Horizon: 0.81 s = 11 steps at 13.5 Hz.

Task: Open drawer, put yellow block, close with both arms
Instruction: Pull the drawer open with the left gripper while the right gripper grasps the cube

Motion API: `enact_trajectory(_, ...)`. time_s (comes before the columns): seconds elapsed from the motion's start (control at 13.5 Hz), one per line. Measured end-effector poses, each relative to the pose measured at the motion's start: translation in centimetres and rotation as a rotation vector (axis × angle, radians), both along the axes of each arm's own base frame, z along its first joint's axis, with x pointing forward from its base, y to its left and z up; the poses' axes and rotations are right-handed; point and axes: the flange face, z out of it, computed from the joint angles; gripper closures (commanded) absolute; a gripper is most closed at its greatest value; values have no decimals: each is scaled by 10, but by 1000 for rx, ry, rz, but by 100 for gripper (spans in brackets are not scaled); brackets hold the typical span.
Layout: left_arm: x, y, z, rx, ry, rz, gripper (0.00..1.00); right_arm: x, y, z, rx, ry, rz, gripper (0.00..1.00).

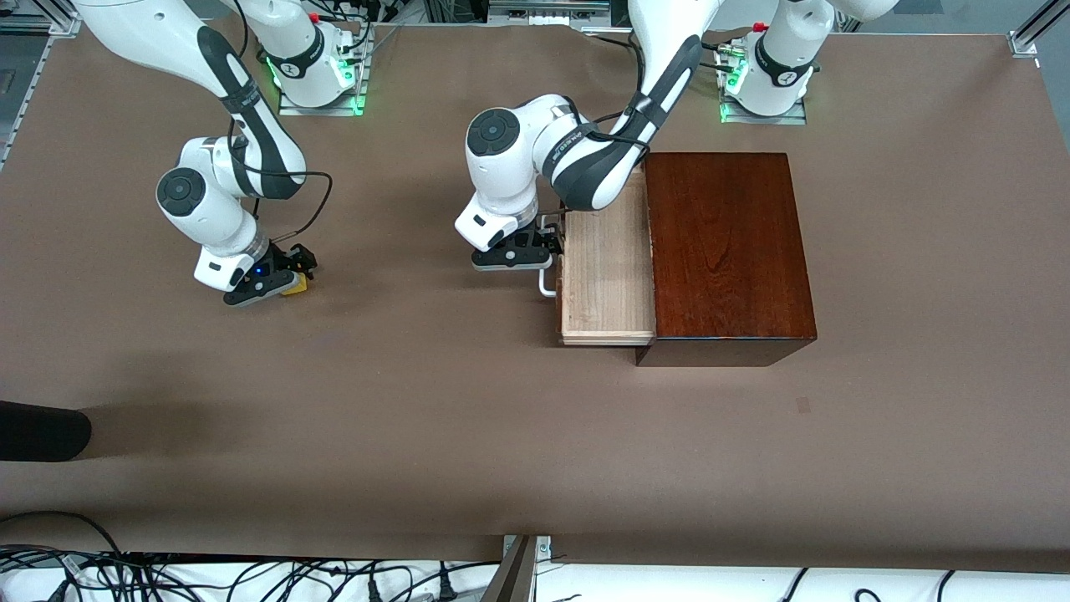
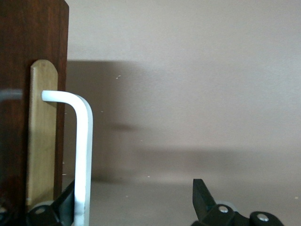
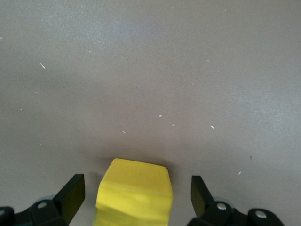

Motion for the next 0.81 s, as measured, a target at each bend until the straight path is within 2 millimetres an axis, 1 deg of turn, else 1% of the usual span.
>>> enact_trajectory(0.07,0,-1,0,-5,-1,0,0,0,0,0,0,0,0,52)
enact_trajectory(0.15,-1,-2,0,-8,-2,-1,0,0,0,0,0,0,2,72)
enact_trajectory(0.22,-1,-5,2,-23,-6,0,0,0,0,0,0,0,2,84)
enact_trajectory(0.3,-4,-9,4,-40,-10,-3,0,0,0,0,0,0,2,91)
enact_trajectory(0.59,-4,-10,9,-39,-10,-7,0,0,0,0,0,-1,3,92)
enact_trajectory(0.74,-3,-5,21,-4,16,-18,0,2,0,3,0,-6,4,92)
enact_trajectory(0.81,-2,0,31,9,25,-24,0,3,0,7,1,-10,5,92)
